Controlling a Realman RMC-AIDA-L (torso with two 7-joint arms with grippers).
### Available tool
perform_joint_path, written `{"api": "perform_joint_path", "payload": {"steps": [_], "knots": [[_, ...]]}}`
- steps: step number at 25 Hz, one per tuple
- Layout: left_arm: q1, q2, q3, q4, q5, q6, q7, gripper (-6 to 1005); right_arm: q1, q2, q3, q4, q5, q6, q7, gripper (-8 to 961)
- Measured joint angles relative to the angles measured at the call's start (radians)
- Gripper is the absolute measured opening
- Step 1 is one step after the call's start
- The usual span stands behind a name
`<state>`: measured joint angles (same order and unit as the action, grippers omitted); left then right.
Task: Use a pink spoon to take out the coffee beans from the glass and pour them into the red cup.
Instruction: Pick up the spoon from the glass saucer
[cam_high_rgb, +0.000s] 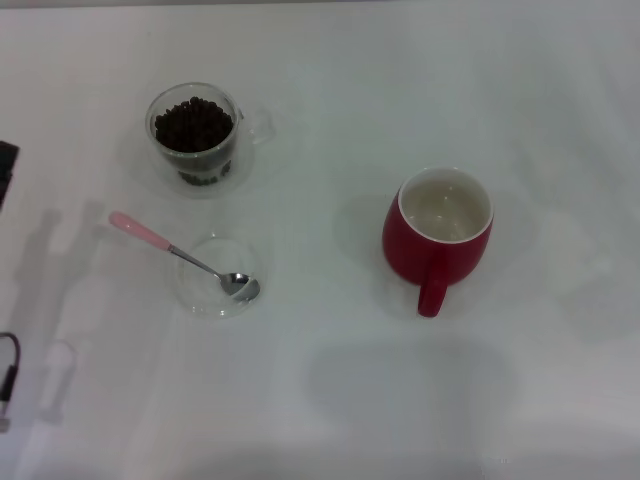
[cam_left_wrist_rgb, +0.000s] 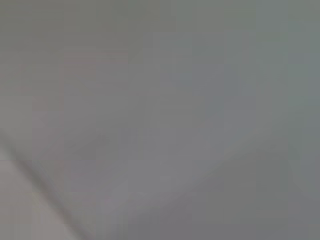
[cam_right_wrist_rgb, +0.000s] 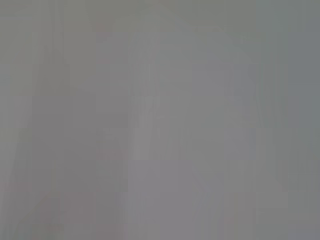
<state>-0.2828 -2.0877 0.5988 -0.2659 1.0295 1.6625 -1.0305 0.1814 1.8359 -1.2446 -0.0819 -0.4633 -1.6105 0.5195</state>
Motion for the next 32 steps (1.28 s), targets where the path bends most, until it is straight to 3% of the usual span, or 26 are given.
{"api": "perform_joint_path", "payload": {"steps": [9, 18, 32], "knots": [[-0.02, -0.004, 0.021, -0.068, 0.07, -0.122, -0.168, 890, -0.007, -0.004, 0.05, -0.03, -0.006, 0.006, -0.046, 634], [-0.014, -0.005, 0.023, -0.076, 0.085, -0.185, -0.226, 890, -0.03, -0.004, 0.052, -0.042, -0.008, -0.008, -0.069, 634], [-0.07, -0.001, 0.032, -0.036, 0.146, -0.273, -0.247, 891, -0.036, 0.009, 0.048, -0.061, -0.012, -0.014, -0.071, 634]]}}
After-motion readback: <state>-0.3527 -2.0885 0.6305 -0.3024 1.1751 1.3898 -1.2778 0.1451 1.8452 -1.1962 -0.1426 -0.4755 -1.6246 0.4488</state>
